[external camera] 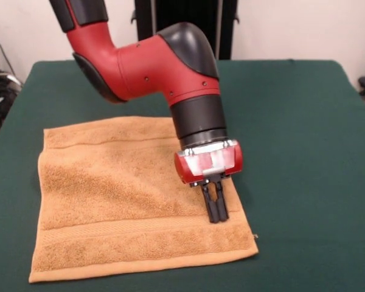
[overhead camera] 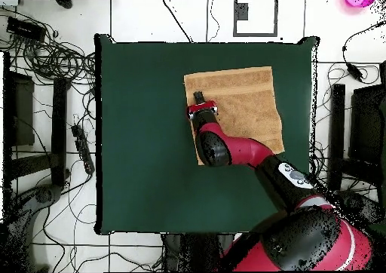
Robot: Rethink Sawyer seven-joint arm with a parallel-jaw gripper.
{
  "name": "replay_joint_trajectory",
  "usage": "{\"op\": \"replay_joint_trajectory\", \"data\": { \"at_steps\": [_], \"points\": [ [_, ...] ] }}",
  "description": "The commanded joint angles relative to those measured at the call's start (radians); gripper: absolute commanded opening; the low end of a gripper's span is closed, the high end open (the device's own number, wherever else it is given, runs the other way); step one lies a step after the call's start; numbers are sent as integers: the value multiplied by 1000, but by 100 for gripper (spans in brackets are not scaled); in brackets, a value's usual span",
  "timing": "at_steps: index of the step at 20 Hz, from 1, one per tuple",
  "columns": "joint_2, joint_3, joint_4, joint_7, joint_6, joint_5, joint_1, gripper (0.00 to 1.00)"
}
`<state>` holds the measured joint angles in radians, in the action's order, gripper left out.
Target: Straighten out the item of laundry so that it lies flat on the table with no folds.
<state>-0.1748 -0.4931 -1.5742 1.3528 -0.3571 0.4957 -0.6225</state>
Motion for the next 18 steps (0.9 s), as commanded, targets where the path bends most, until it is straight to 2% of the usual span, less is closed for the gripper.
{"op": "replay_joint_trajectory", "data": {
  "at_steps": [1,10,18],
  "points": [
    [88,125,124,96,159,-30,126,0],
    [101,219,196,64,131,14,195,0],
    [102,249,230,72,134,21,224,0]
  ]
}}
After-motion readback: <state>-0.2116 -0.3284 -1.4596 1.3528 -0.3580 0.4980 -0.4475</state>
